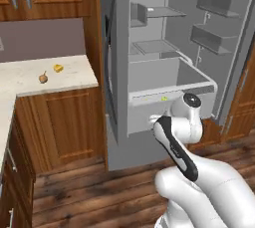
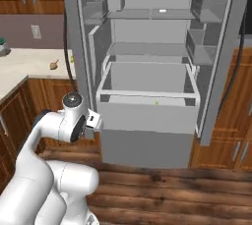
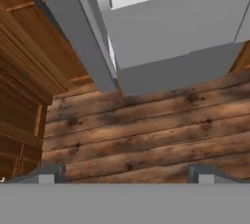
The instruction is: Place the onion and corn inside the fridge drawer. Close the drawer after placing the vegetables.
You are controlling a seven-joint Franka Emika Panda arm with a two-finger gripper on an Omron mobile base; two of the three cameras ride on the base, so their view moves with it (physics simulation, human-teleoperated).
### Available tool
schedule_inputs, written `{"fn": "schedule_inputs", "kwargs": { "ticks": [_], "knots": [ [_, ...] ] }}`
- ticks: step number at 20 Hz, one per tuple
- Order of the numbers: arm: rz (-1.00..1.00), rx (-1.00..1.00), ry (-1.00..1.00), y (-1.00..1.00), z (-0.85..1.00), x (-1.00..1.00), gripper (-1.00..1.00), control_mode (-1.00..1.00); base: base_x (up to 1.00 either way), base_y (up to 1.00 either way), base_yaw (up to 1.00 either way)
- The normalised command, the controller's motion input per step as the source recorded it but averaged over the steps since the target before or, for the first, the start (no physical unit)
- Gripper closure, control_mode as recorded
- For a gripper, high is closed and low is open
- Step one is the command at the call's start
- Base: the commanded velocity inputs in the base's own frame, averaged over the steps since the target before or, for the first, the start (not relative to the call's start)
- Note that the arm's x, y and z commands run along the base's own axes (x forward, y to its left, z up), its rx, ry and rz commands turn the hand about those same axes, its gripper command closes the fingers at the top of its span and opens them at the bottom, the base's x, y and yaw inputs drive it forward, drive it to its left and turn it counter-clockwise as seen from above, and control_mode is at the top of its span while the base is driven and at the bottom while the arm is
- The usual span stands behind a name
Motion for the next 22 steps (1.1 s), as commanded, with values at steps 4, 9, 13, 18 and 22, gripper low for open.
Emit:
{"fn": "schedule_inputs", "kwargs": {
  "ticks": [4, 9, 13, 18, 22],
  "knots": [
    [0.00, 0.00, 0.00, 0.00, 0.00, 0.00, -1.00, 1.00, 0.24, 1.00, 0.22],
    [0.00, 0.00, 0.00, 0.00, 0.00, 0.00, -1.00, 1.00, 0.95, 0.80, 0.11],
    [0.00, 0.00, 0.00, 0.00, 0.00, 0.00, -1.00, 1.00, 1.00, 0.68, 0.13],
    [0.00, 0.00, 0.00, 0.00, 0.00, 0.00, -1.00, 1.00, 1.00, 0.27, 0.13],
    [0.00, 0.00, 0.00, 0.00, 0.00, 0.00, -1.00, 1.00, 1.00, 0.09, 0.14]
  ]
}}
